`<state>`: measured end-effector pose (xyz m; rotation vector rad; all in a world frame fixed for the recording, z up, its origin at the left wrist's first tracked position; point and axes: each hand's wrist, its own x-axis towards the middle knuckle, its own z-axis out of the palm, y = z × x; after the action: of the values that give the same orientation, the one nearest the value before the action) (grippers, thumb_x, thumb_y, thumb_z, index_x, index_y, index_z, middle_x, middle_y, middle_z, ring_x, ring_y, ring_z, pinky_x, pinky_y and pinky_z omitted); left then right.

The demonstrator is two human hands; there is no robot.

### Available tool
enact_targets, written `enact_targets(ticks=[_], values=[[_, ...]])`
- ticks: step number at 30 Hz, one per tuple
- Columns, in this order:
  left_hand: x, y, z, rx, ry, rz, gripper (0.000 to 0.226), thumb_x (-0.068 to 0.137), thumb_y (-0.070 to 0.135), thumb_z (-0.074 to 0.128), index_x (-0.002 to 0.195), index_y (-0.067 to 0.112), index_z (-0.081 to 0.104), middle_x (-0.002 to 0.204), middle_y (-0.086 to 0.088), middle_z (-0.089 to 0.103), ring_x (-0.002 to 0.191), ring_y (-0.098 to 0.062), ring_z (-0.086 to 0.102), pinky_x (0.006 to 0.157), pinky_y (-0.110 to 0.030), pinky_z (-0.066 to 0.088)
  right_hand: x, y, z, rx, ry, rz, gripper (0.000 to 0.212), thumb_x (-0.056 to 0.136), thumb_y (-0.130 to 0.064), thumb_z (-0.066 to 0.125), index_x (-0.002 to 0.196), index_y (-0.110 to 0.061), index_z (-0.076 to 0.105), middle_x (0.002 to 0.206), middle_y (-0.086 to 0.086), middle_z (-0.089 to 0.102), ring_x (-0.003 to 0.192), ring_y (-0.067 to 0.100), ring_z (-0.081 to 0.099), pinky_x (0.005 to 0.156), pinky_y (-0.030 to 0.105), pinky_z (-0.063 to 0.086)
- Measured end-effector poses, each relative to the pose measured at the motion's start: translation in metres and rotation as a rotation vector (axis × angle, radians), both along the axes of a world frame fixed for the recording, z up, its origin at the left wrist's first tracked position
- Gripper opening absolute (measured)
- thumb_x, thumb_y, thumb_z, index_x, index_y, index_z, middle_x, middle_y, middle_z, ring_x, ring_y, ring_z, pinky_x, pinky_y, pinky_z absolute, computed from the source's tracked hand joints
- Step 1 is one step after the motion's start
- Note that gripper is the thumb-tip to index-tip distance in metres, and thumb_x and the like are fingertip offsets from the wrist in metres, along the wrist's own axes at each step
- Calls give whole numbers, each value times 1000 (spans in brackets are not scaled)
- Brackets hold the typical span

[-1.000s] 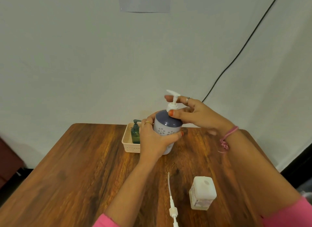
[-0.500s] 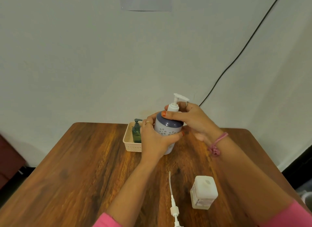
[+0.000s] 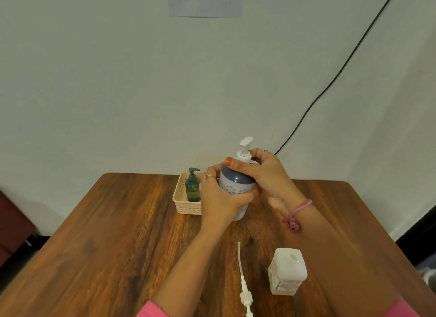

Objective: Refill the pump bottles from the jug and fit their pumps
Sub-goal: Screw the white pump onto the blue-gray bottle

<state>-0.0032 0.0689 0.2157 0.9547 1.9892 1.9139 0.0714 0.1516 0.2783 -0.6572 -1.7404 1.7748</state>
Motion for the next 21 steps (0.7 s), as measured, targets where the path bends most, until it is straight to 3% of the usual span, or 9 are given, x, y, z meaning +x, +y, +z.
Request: enact_targets(ticks=[3,7,11,16,21], values=[[-1,1,-6,-33,17,-13,80,50,31,93,116,24,49,106,6,62,97,-13,63,79,-29,58,6,9,4,34,-85,141,55,66,-29,79,116,-12,62,107,6,71,94,13,69,82,26,56],[-4,0,-6,-61,16,-46,84,52,32,93,123,24,50,113,5,63,101,-14,63,83,-33,58,16,21,9,66,-127,358,43,80,-26,65,122,-16,64,119,-1,68,113,12,62,96,26,50],[-9,-2,0,-39,-8,-86,79,52,24,94,119,24,52,109,7,65,98,-8,64,80,-26,57,10,11,-1,83,-31,184,37,78,-27,69,113,-13,70,110,2,72,107,16,66,96,32,51],[-11,-5,3,-37,-12,-78,73,52,17,94,110,24,51,100,15,62,86,10,62,70,-11,51,1,-8,-12,86,25,-32,30,76,-29,75,104,-17,74,101,-2,75,99,15,69,90,32,54],[-12,-6,-1,-12,2,-33,67,54,6,91,104,22,50,96,14,61,89,-3,62,72,-11,52,-10,-21,-22,231,21,-181,16,79,-26,75,95,-25,73,95,-8,74,93,8,68,88,34,55]])
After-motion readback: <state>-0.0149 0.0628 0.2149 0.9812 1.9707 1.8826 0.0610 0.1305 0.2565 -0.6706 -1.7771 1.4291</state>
